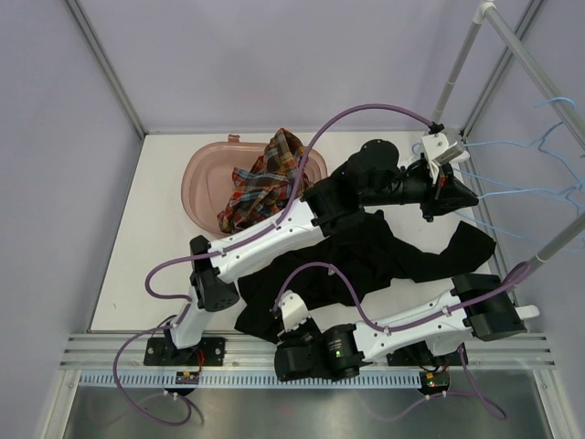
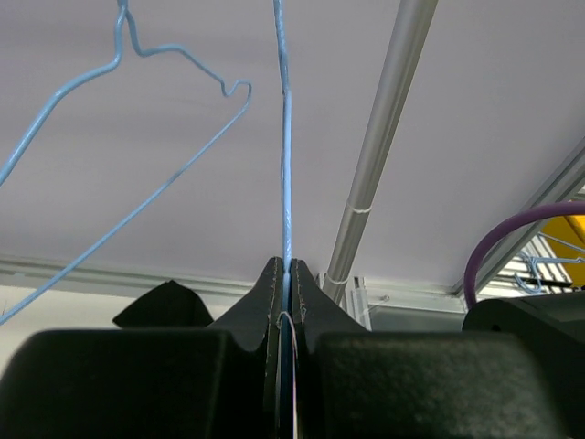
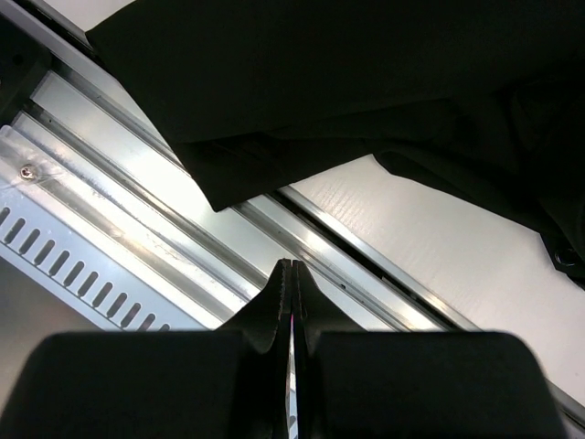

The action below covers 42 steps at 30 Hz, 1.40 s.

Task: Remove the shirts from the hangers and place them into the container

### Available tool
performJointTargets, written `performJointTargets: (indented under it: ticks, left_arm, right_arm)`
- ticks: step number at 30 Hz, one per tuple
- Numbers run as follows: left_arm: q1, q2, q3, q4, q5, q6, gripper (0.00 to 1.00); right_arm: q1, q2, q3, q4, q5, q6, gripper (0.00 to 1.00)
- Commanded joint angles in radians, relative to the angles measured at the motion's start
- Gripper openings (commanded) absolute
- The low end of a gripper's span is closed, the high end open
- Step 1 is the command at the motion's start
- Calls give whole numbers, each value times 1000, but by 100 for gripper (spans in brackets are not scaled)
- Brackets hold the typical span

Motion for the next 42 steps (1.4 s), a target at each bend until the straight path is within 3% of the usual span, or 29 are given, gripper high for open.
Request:
performJointTargets:
  ticks: [1,14,27,30,32,33,37,41,42]
  left_arm:
    - [8,-5,72,142,54,-34,0]
    - [46,-1,67,289,77,-81,0]
    - [53,-180,-145,113,-29,27,1]
    - [53,-211,-172,83,-44,49,13]
    - [53,-226,-189,67,-57,60,32]
    - [53,-232,-203,57,-64,64,46]
    - [53,-284,-195,-50,-104,134,52]
    - [57,-375,-91,-392,-309,299,59]
    - [60,-410,-112,-485,-360,316,60]
  right_arm:
    - [12,16,19,1,53,39,0]
    - [23,48,33,-1,52,39,0]
    - [23,27,11,7,68,54,0]
    - [23,32,8,5,72,60,0]
    - [23,30,11,-2,73,65,0]
    - [23,30,13,-25,84,73,0]
    - [23,13,11,-82,110,128,1]
    - [23,-14,6,-139,127,168,23]
    - [23,-37,-7,-148,133,174,35]
